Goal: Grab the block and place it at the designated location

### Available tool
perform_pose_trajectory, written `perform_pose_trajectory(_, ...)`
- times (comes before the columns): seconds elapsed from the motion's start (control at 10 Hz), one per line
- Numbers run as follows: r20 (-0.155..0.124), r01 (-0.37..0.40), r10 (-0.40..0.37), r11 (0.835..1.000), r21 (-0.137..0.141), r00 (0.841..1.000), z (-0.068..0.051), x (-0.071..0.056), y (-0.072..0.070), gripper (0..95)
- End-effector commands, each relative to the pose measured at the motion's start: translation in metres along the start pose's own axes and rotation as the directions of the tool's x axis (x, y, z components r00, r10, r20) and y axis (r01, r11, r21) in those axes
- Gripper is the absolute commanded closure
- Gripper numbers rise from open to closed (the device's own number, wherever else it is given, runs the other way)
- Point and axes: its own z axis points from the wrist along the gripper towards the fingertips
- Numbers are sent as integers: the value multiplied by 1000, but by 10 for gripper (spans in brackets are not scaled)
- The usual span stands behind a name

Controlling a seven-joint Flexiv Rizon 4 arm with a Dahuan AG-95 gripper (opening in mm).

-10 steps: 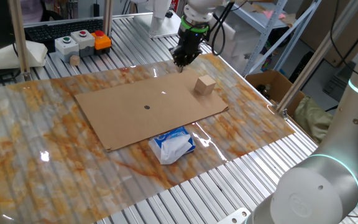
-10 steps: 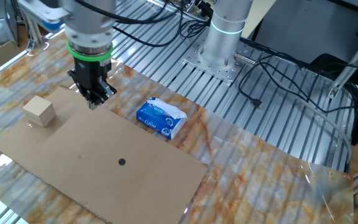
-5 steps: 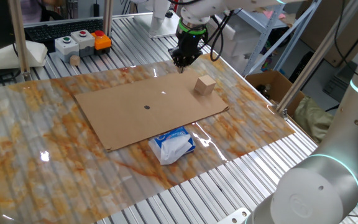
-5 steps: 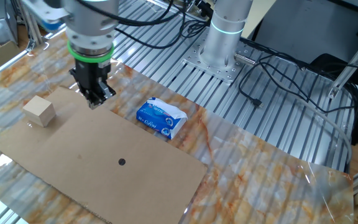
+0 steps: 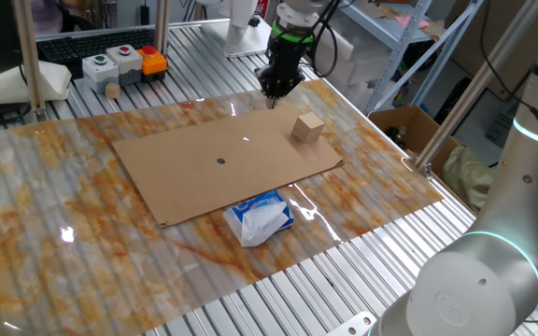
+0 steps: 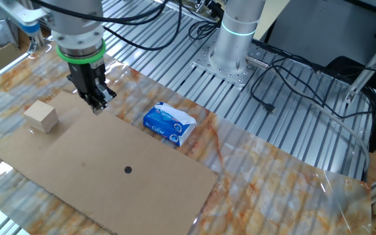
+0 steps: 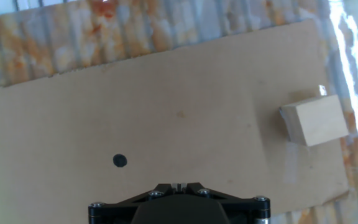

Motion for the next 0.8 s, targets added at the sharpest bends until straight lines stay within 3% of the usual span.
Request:
perform_pose_trajectory(0.1,23,-6,6,1000,17,1000,0,1,0,950)
perform_pose_trajectory(0.4,46,-45,44,998,31,998,-1,1,0,950)
perform_pose_trajectory(0.8,46,-79,77,996,31,996,-1,-2,-4,950)
